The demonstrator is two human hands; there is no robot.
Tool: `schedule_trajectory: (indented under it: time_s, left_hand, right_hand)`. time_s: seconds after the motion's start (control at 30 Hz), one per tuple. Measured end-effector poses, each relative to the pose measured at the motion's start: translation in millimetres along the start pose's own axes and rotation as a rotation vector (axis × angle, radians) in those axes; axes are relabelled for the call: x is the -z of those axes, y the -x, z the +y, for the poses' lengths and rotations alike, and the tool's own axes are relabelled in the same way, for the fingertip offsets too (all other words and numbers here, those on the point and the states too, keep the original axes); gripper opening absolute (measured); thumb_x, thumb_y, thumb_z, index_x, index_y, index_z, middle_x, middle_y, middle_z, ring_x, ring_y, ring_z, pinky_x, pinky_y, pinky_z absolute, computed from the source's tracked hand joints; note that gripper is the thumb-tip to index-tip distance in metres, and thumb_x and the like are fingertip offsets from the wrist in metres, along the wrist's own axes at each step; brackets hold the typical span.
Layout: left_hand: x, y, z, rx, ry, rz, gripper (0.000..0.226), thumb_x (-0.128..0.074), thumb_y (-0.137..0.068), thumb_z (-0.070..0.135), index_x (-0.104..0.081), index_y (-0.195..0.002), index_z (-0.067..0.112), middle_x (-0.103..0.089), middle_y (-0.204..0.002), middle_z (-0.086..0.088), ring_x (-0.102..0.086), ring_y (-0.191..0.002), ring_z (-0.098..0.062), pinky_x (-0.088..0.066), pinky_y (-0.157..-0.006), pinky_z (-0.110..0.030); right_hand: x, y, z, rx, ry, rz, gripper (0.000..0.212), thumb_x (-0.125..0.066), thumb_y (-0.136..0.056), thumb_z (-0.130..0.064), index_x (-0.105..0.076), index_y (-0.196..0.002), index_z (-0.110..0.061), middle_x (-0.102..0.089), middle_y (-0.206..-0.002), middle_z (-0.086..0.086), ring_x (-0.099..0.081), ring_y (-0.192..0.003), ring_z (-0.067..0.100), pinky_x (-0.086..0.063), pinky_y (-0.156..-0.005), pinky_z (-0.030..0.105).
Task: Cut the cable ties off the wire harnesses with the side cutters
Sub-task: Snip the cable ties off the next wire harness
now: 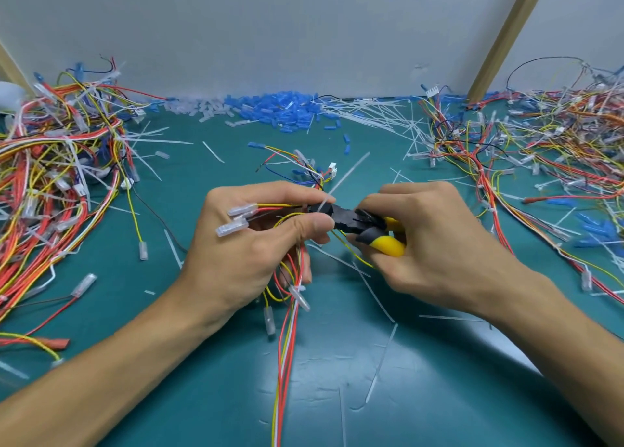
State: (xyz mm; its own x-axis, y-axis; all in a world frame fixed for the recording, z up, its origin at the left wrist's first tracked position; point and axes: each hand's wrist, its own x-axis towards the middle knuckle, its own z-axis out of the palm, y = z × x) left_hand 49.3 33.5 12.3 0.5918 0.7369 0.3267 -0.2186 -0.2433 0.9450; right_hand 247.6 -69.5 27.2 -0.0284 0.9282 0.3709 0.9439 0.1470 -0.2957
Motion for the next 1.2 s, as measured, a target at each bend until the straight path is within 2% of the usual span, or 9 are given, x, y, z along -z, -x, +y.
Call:
schedule_trajectory:
  time_s: [0.13, 0.2, 0.4, 0.5, 0.7, 0.8, 0.93, 1.07, 1.2]
  left_hand:
    - [0.1, -1.7, -0.7, 0.005, -0.02, 0.095, 0.015, -0.078, -0.079, 0.013, -0.079, -0.092, 0.005, -0.069, -0.066, -0.016, -0.056, -0.035, -0.033, -0.041, -0.036, -0.025]
    - [0.7, -2.2, -1.1, -0.002, -0.014, 0.134, 0.016, -0.077, -0.08, 0.012, -0.078, -0.093, 0.004, -0.068, -0.065, -0.014, -0.054, -0.034, -0.031, -0.04, -0.037, -0.023]
    - [2.0, -2.9, -1.4, 0.009, 0.017, 0.118, 0.015, -0.072, -0.089, 0.011, -0.077, -0.1, 0.002, -0.069, -0.072, -0.018, -0.055, -0.037, -0.03, -0.04, -0.038, -0.019]
    - [6.4, -2.6, -0.8, -0.009, 0.062, 0.062, 0.014, -0.062, -0.098, 0.005, -0.072, -0.106, 0.0, -0.063, -0.078, -0.025, -0.053, -0.039, -0.031, -0.039, -0.039, -0.022]
    - [8.7, -6.6, -2.0, -0.048, 0.006, 0.077, 0.012, -0.06, -0.099, 0.007, -0.064, -0.094, -0.003, -0.057, -0.071, -0.022, -0.048, -0.037, -0.03, -0.039, -0.039, -0.023]
    - [9.3, -7.1, -3.6, -0.054, -0.023, 0.082, 0.019, -0.061, -0.098, 0.015, -0.065, -0.089, -0.001, -0.059, -0.069, -0.018, -0.05, -0.039, -0.029, -0.039, -0.038, -0.022]
    - [7.7, -5.4, -4.9, -0.07, -0.042, 0.097, 0.017, -0.063, -0.096, 0.016, -0.067, -0.088, 0.002, -0.062, -0.065, -0.012, -0.052, -0.041, -0.025, -0.041, -0.041, -0.023]
    - [5.6, -3.9, -5.3, -0.077, -0.067, 0.102, 0.017, -0.063, -0.097, 0.016, -0.068, -0.089, 0.001, -0.062, -0.064, -0.013, -0.051, -0.04, -0.019, -0.041, -0.04, -0.022]
    - [3.6, -2.4, -5.2, -0.086, -0.09, 0.09, 0.016, -0.062, -0.097, 0.015, -0.068, -0.088, 0.003, -0.063, -0.064, -0.01, -0.051, -0.041, -0.017, -0.042, -0.042, -0.022]
  right_hand:
    - [1.5, -2.4, -0.4, -0.025, -0.052, 0.041, 0.034, -0.08, -0.082, -0.032, -0.05, -0.092, -0.022, -0.048, -0.087, -0.01, -0.047, -0.075, 0.011, -0.034, -0.064, 0.018]
    - [3.6, -2.8, 1.1, -0.015, -0.062, 0.007, 0.035, -0.082, -0.081, -0.031, -0.051, -0.095, -0.023, -0.047, -0.088, -0.013, -0.049, -0.074, 0.009, -0.036, -0.063, 0.016]
    - [4.7, -1.9, -0.5, -0.028, -0.057, 0.011, 0.027, -0.068, -0.092, -0.052, -0.057, -0.092, -0.028, -0.054, -0.08, -0.01, -0.052, -0.072, 0.018, -0.045, -0.06, 0.044]
    - [7.9, -2.0, -1.0, -0.037, -0.074, 0.075, 0.028, -0.069, -0.09, -0.05, -0.059, -0.088, -0.024, -0.056, -0.075, -0.009, -0.051, -0.069, 0.02, -0.043, -0.059, 0.04]
    - [2.8, -0.7, -1.8, -0.118, -0.222, 0.075, 0.03, -0.076, -0.084, -0.048, -0.062, -0.082, -0.022, -0.048, -0.061, -0.001, -0.036, -0.061, 0.016, -0.032, -0.053, 0.025]
    - [2.8, -1.4, -4.1, -0.122, -0.201, 0.094, 0.03, -0.076, -0.084, -0.047, -0.061, -0.083, -0.021, -0.047, -0.062, -0.006, -0.041, -0.062, 0.013, -0.03, -0.053, 0.02]
    - [4.0, -2.6, -6.9, -0.062, -0.07, 0.098, 0.029, -0.073, -0.086, -0.047, -0.058, -0.087, -0.021, -0.053, -0.072, -0.009, -0.049, -0.07, 0.008, -0.034, -0.059, 0.021]
    - [4.0, -1.0, -7.1, -0.062, -0.066, 0.102, 0.025, -0.073, -0.087, -0.042, -0.06, -0.082, -0.022, -0.054, -0.066, -0.004, -0.047, -0.064, 0.023, -0.038, -0.056, 0.031]
    - [10.2, -0.1, -5.4, -0.088, -0.003, 0.086, 0.019, -0.069, -0.085, -0.029, -0.059, -0.072, -0.02, -0.037, -0.056, 0.003, -0.032, -0.057, 0.024, -0.022, -0.049, 0.025]
